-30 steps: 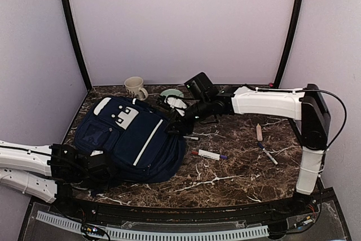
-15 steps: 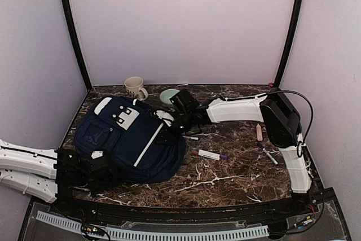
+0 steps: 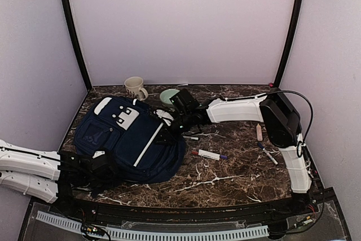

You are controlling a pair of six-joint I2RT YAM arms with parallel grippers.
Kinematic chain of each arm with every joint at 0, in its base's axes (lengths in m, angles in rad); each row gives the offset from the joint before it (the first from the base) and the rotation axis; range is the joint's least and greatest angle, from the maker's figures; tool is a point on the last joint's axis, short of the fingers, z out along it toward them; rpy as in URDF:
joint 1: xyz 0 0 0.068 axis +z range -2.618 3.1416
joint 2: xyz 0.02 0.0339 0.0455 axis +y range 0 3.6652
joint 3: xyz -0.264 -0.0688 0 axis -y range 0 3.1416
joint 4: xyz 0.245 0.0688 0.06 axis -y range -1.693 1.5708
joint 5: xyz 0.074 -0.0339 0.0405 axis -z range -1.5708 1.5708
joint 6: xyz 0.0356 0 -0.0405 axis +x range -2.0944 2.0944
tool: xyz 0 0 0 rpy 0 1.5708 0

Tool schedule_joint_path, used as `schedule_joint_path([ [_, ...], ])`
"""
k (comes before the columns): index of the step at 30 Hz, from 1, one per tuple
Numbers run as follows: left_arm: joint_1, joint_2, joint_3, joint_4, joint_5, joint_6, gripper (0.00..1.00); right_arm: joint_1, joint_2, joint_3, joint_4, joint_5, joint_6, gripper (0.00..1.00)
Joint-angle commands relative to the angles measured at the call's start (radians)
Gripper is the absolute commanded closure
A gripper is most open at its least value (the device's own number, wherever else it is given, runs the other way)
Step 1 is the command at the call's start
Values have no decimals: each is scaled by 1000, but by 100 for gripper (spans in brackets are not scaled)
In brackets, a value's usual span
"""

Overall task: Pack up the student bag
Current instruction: Grab the largest pocket of the student bag, then zip the largest pocket of the bag in the student bag.

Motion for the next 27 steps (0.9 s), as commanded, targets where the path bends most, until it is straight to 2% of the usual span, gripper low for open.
schedule_joint_path([
  [1,6,50,6,36,8,23,75,7,33,-2,20,-28,16,59],
  [4,6,74,25,25,13,28,79,7,35,-4,19,-27,16,58],
  [12,3,49,104,-113,72,52,100,6,42,10,9,-25,23,58],
  [18,-20,-10,97,-32,228,200,100,4,62,28,-2,-20,34,58],
  [24,-72,27,95,28,388,279,100,3,86,48,-17,-20,45,58],
  [27,-93,69,101,115,429,303,100,3,93,54,-17,-21,50,59],
])
